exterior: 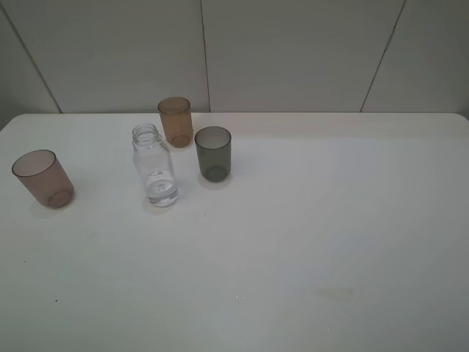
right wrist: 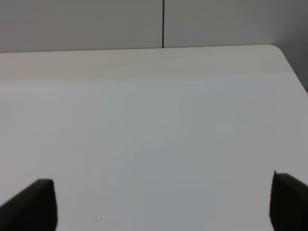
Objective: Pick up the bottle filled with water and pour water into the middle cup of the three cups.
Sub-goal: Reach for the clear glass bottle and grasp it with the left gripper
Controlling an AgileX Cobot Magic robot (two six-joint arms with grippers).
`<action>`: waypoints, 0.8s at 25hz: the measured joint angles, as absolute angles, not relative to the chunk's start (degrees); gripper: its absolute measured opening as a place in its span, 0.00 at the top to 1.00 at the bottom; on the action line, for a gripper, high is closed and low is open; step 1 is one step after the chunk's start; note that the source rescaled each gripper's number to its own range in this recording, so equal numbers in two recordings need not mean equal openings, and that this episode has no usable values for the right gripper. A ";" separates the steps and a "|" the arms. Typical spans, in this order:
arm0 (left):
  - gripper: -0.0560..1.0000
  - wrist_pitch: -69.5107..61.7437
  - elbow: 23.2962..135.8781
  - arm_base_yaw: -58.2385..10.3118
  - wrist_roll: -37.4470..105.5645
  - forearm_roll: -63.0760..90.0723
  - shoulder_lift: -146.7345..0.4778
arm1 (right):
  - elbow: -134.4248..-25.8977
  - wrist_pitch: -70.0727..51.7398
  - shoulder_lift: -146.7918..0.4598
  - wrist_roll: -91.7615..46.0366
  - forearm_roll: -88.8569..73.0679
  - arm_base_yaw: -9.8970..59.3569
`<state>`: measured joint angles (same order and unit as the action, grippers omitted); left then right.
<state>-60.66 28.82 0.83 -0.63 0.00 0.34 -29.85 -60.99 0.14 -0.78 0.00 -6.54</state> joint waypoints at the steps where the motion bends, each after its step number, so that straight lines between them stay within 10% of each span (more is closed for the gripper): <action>1: 0.00 -60.66 28.82 0.83 -0.63 0.00 0.34 | -29.85 -60.99 0.14 -0.78 0.00 -6.54; 20: 0.00 -60.66 28.82 0.83 -0.63 0.00 0.34 | -29.85 -60.99 0.14 -0.78 0.00 -6.54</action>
